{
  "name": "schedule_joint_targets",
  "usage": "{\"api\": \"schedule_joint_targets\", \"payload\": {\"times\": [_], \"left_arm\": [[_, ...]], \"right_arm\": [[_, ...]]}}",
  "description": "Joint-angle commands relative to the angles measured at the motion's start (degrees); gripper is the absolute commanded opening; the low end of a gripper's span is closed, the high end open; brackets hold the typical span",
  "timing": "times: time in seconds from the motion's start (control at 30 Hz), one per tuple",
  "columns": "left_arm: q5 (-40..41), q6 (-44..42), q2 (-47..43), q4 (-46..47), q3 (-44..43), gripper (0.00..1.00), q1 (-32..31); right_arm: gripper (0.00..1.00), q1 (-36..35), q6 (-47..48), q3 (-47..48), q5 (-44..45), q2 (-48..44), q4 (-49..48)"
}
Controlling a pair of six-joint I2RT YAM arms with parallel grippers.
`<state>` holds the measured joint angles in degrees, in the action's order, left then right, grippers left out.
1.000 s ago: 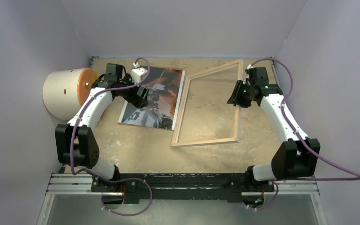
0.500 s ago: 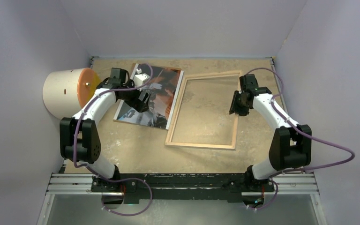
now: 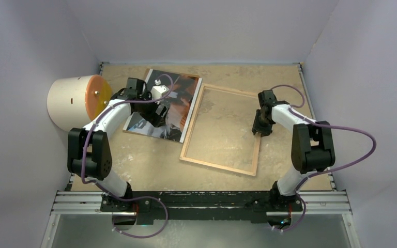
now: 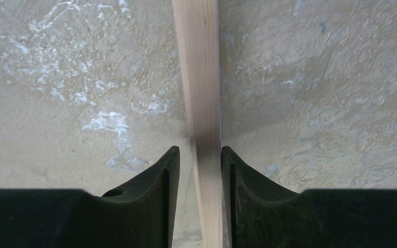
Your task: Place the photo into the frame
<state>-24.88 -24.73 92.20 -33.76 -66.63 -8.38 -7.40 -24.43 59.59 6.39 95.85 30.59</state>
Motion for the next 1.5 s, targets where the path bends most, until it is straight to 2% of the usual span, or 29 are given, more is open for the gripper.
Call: {"api": "schedule_joint_targets", "payload": {"times": [0.0,0.23,0.3,0.4,0.47,0.5,0.63,0.73,0.87,1.0,1.1,1.27,1.37,1.47], "left_arm": [[0.5,-1.7,-0.4,0.9,0.5,1.0,-0.1],[1.1,-2.3,-1.0,0.5,0.8,1.0,-0.1],[1.0,-2.4,-1.0,0.3,0.7,1.0,-0.1],[0.7,-2.3,-0.9,-0.1,0.5,1.0,-0.1],[0.5,-2.3,-0.9,-0.2,0.2,1.0,-0.1],[0.5,-2.2,-0.8,-0.4,0.0,1.0,-0.1],[-0.3,-2.2,-1.0,-1.7,-1.1,1.0,-0.1],[-0.5,-2.3,-1.4,-2.4,-1.5,1.0,-0.1],[-0.1,-2.8,-1.8,-3.5,-1.7,1.0,-0.1],[0.2,-2.3,-1.7,-4.5,-2.8,1.0,0.4],[-0.5,-1.5,-1.1,-6.0,-4.8,1.0,2.1],[1.9,-1.6,0.2,-7.7,-7.5,1.0,5.9],[4.1,-1.8,0.2,-7.5,-7.4,1.0,7.4],[6.7,-1.4,0.4,-6.8,-7.3,1.0,8.4]], "right_arm": [[0.38,-0.2,-1.2,-0.9,1.9,1.0,-3.1],[0.39,-0.2,-2.9,-2.2,3.2,1.4,-2.8],[0.37,-0.4,-3.3,-1.8,7.8,0.4,-1.9],[0.28,-0.7,-4.4,-0.8,11.3,-2.7,-1.4],[0.26,-0.7,-4.9,0.7,13.0,-4.0,-0.3],[0.28,-0.9,-5.2,1.6,13.3,-4.3,0.3],[0.47,-4.5,-5.8,5.1,11.0,-4.4,0.3],[0.54,-7.8,-7.8,8.1,7.6,-1.8,0.2],[0.56,-13.9,-11.2,13.2,6.2,2.6,-1.9],[0.55,-24.1,-15.5,20.1,4.2,8.4,-8.6],[0.52,-31.0,-15.9,30.2,6.4,16.7,-9.0],[0.32,-36.8,-15.2,44.1,4.6,28.3,-8.0],[0.24,-38.0,-15.6,47.0,2.5,32.3,-8.4],[0.19,-38.1,-16.7,45.2,1.6,33.5,-9.6]]}}
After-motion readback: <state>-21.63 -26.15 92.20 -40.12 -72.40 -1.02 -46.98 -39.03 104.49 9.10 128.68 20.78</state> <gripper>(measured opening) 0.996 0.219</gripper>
